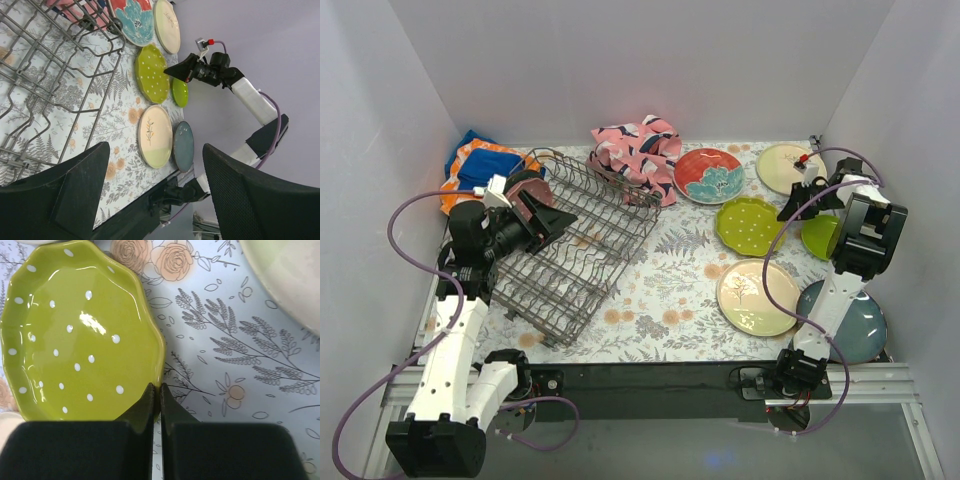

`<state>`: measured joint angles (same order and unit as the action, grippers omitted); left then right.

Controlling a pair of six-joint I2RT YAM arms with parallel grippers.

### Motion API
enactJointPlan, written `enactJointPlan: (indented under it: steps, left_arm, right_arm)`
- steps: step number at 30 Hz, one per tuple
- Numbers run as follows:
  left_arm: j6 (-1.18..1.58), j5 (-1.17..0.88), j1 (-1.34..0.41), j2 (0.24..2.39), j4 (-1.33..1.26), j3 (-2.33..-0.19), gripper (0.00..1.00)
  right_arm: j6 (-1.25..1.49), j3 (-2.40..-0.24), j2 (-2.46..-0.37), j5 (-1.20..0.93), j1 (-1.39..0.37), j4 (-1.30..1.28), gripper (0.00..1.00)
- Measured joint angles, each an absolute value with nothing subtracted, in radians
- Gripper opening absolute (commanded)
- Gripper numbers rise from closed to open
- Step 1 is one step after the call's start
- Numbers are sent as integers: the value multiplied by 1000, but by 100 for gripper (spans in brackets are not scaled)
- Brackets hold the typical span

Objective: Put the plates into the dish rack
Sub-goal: Grab a plate with the right arm

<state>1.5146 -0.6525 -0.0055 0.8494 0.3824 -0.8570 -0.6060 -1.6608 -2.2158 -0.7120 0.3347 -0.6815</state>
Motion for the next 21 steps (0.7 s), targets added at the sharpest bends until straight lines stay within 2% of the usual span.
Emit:
enactJointPlan:
  steps: [9, 21]
  left_arm:
    - [1579, -681, -77, 876, 325, -827, 72]
    - [1647, -557, -362, 1023, 234, -825, 71]
  right_arm:
    - [-574, -1556, -2178, -815, 323, -668, 1]
    - [-553, -1461, -2133, -870, 289, -690, 1]
